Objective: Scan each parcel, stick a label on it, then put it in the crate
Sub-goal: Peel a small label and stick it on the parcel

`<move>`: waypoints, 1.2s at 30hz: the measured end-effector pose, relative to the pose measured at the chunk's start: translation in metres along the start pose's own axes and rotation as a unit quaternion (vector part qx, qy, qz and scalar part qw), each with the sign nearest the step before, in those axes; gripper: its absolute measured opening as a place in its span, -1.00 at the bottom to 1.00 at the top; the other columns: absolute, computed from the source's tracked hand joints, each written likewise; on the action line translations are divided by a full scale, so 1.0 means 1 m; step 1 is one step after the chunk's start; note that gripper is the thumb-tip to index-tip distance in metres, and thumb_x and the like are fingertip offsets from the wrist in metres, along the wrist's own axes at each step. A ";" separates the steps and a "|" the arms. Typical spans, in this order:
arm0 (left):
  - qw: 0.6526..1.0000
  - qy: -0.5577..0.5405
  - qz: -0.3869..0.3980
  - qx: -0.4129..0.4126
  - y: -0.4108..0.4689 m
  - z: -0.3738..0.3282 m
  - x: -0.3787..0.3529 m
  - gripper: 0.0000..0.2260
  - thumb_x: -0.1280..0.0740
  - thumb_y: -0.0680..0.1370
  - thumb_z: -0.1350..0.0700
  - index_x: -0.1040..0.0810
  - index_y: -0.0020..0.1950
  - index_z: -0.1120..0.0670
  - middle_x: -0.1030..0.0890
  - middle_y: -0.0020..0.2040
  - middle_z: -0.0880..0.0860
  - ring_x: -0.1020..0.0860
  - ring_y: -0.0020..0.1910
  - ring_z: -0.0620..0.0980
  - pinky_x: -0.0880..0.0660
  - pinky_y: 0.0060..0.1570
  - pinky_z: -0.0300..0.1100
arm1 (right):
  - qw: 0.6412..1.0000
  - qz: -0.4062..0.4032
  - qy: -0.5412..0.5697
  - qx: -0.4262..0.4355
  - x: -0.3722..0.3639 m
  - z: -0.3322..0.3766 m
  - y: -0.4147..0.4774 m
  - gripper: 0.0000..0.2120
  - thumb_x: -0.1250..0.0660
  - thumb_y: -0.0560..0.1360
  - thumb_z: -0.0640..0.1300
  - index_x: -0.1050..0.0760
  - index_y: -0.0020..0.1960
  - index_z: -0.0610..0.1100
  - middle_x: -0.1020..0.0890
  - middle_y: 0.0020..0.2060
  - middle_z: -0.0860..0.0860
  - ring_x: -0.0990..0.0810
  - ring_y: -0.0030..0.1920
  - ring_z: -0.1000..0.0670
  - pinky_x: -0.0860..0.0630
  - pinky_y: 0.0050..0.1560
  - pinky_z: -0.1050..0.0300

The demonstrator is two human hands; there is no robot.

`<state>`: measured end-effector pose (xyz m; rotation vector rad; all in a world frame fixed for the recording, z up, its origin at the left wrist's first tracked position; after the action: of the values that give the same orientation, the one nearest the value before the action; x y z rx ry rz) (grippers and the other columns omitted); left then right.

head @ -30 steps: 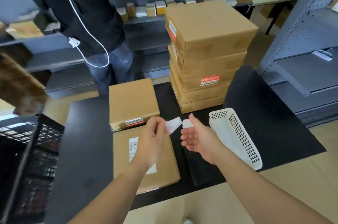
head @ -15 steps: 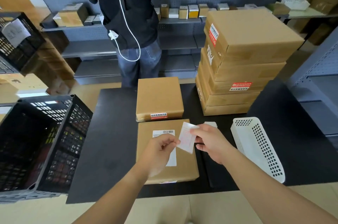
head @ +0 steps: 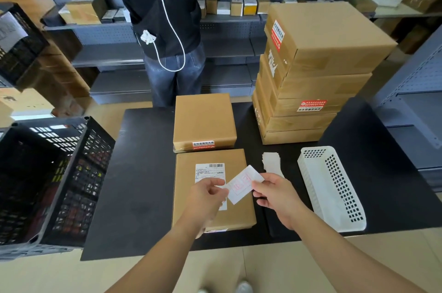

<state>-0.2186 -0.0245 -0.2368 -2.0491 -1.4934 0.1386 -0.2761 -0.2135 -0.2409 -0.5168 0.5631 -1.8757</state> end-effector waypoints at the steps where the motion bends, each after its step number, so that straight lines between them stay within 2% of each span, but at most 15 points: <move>1: 1.000 0.007 -0.002 -0.003 0.001 -0.001 -0.001 -0.91 -0.40 0.59 0.11 -0.61 0.09 -0.01 -0.68 -0.09 0.01 -0.62 -0.06 -0.03 -0.55 -0.19 -0.26 | 1.000 -0.009 -0.005 0.001 0.001 -0.001 0.001 -0.83 -0.42 0.59 -0.20 -0.56 0.11 0.03 -0.73 -0.04 -0.03 -0.69 -0.04 0.00 -0.69 -0.02 0.12; 5: 0.999 0.032 -0.013 -0.004 0.005 -0.001 -0.006 -0.95 -0.38 0.60 0.07 -0.61 -0.03 0.02 -0.67 -0.07 -0.02 -0.58 -0.05 -0.05 -0.47 -0.27 -0.31 | 0.999 -0.030 -0.024 -0.012 0.009 -0.011 0.008 -0.89 -0.44 0.59 -0.13 -0.59 0.10 -0.09 -0.74 -0.03 -0.05 -0.74 -0.04 -0.02 -0.71 0.01 0.03; 11: 0.998 0.055 -0.009 0.007 0.016 0.011 -0.017 -0.90 -0.38 0.60 0.06 -0.59 -0.04 0.06 -0.66 -0.08 -0.03 -0.58 0.01 -0.04 -0.49 -0.20 -0.21 | 0.995 -0.051 -0.077 -0.030 0.017 -0.034 0.019 -0.87 -0.46 0.57 -0.07 -0.60 0.09 -0.06 -0.72 -0.02 0.04 -0.73 -0.05 0.03 -0.72 -0.03 0.03; 15: 0.998 0.050 -0.022 0.031 0.019 0.019 -0.025 -0.91 -0.37 0.60 0.05 -0.59 -0.03 0.05 -0.65 -0.08 -0.01 -0.57 -0.05 -0.06 -0.39 -0.37 -0.31 | 0.997 -0.051 -0.064 -0.019 0.019 -0.035 0.028 -0.90 -0.43 0.58 -0.11 -0.61 0.08 -0.08 -0.73 -0.04 0.01 -0.74 -0.10 0.00 -0.71 -0.04 0.08; 18: 0.997 0.050 -0.029 0.047 0.020 0.027 -0.030 -0.93 -0.40 0.56 0.07 -0.61 -0.06 0.06 -0.66 -0.08 0.04 -0.57 -0.15 -0.05 -0.43 -0.36 -0.32 | 0.993 -0.050 -0.108 0.013 0.017 -0.026 0.040 -0.90 -0.37 0.61 -0.08 -0.59 0.10 -0.07 -0.71 -0.07 0.00 -0.71 -0.06 -0.02 -0.69 0.02 0.02; 20: 0.996 0.045 -0.031 0.064 0.019 0.033 -0.035 -0.93 -0.43 0.52 0.09 -0.61 -0.07 0.06 -0.67 -0.09 0.06 -0.59 -0.15 -0.02 -0.46 -0.30 -0.28 | 0.982 -0.033 -0.180 0.049 0.012 -0.018 0.053 -0.88 -0.35 0.62 -0.04 -0.56 0.12 -0.04 -0.65 -0.06 0.03 -0.64 -0.04 0.03 -0.63 -0.01 0.07; 22: 0.995 0.033 -0.027 0.086 0.019 0.041 -0.041 -0.89 -0.46 0.49 0.09 -0.58 -0.05 0.06 -0.68 -0.09 0.08 -0.59 -0.18 -0.02 -0.45 -0.34 -0.26 | 0.969 -0.004 -0.237 0.074 0.005 -0.015 0.068 -0.87 -0.39 0.60 -0.03 -0.52 0.13 0.00 -0.61 -0.03 0.06 -0.59 0.00 0.07 -0.55 -0.02 0.16; 25: 0.993 0.017 -0.030 0.110 0.022 0.049 -0.049 -0.87 -0.47 0.46 0.14 -0.57 -0.04 0.07 -0.69 -0.09 0.09 -0.60 -0.21 -0.03 -0.44 -0.41 -0.27 | 0.953 0.040 -0.288 0.088 -0.006 -0.021 0.092 -0.80 -0.45 0.55 -0.03 -0.52 0.14 0.02 -0.63 0.01 0.05 -0.62 0.04 0.03 -0.62 0.12 0.01; 27: 0.992 0.012 -0.033 0.123 0.025 0.053 -0.053 -0.85 -0.46 0.46 0.16 -0.59 -0.01 0.07 -0.69 -0.10 0.06 -0.61 -0.17 -0.04 -0.44 -0.39 -0.26 | 0.940 0.061 -0.322 0.099 -0.010 -0.026 0.104 -0.80 -0.46 0.55 -0.03 -0.52 0.13 0.04 -0.64 0.02 0.06 -0.63 0.05 0.04 -0.63 0.13 0.00; 31: 0.990 0.002 -0.017 0.141 0.024 0.060 -0.057 -0.80 -0.44 0.48 0.18 -0.58 0.09 0.04 -0.68 -0.05 0.07 -0.60 -0.16 -0.06 -0.43 -0.45 -0.34 | 0.924 0.067 -0.353 0.129 -0.014 -0.030 0.117 -0.84 -0.46 0.56 -0.06 -0.50 0.07 0.07 -0.62 -0.04 0.09 -0.61 -0.01 0.06 -0.60 0.05 0.10; 36: 0.992 0.010 -0.008 0.128 0.022 0.065 -0.056 -0.77 -0.43 0.50 0.17 -0.57 0.14 0.02 -0.68 -0.08 0.05 -0.61 -0.17 -0.10 -0.45 -0.40 -0.38 | 0.914 0.067 -0.375 0.140 -0.015 -0.036 0.122 -0.83 -0.46 0.55 -0.08 -0.51 0.07 0.06 -0.60 -0.05 0.10 -0.60 -0.03 0.09 -0.58 -0.02 0.18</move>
<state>-0.2476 -0.0524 -0.3157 -1.8287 -1.4010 0.2881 -0.2031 -0.2339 -0.3440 -0.9117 -0.1772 -1.4377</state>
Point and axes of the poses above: each hand's wrist, its own y-axis towards the middle knuckle, its own x-axis out of the back of the hand, z = x × y, the point moved 3 cm from there along y, towards the middle knuckle
